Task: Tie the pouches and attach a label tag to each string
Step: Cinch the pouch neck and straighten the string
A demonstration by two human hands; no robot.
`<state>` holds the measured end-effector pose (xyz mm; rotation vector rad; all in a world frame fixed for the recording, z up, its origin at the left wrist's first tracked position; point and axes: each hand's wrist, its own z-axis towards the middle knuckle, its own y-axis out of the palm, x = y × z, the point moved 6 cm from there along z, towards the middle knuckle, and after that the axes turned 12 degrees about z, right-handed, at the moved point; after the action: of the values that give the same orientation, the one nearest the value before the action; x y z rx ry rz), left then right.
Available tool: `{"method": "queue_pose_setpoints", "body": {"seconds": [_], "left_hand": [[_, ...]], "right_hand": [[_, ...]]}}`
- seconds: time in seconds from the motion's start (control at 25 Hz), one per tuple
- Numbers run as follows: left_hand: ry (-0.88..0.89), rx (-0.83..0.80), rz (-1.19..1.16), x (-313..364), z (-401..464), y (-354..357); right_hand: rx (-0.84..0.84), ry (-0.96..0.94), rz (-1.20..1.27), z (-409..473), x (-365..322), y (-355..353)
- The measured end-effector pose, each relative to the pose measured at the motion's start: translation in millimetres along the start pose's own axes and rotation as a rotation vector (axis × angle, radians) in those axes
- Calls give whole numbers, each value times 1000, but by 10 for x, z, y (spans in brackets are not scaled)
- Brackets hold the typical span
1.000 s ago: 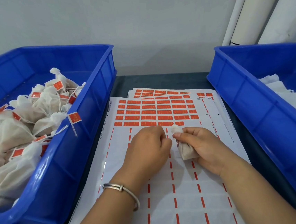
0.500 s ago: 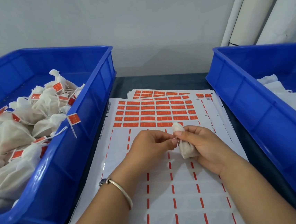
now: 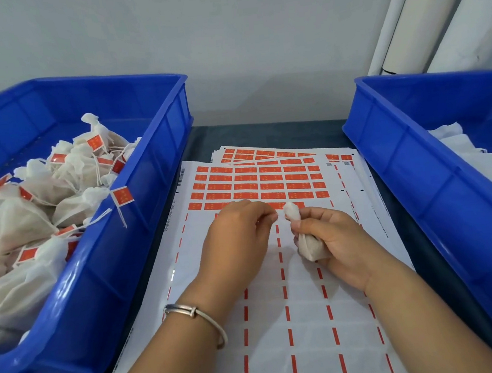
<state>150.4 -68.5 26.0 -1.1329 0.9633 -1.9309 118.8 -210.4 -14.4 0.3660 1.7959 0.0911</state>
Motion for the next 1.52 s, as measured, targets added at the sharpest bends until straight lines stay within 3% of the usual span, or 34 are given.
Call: {"method": "queue_pose_setpoints", "body": {"seconds": [0.32,0.52,0.64,0.8,0.96,1.12,1.36,1.52], "left_hand": [[-109,94,52,-201,50,-53],[32,60,-4,-35,38,-64],[128,80,17,105,-5,-121],[189,59,141,172,53,-223],[171,-94,278,145,205,-233],[96,-124,327,162,366,-259],[11,-338,298,295,642,159],[-19,-430,212,373,646,590]], "right_hand": [[-126,44,-55,-67,-23,80],[-241,101,48,-139,-60,141],[-305,47,-14,-152,-91,190],[-204,-12,37,-109,-214,101],[-103,-22,-219,-99,-352,-20],[-19,-26,-319,-27,-468,-243],[153,-17,51,78,-374,-600],[159,-4,191,93,-301,-672]]}}
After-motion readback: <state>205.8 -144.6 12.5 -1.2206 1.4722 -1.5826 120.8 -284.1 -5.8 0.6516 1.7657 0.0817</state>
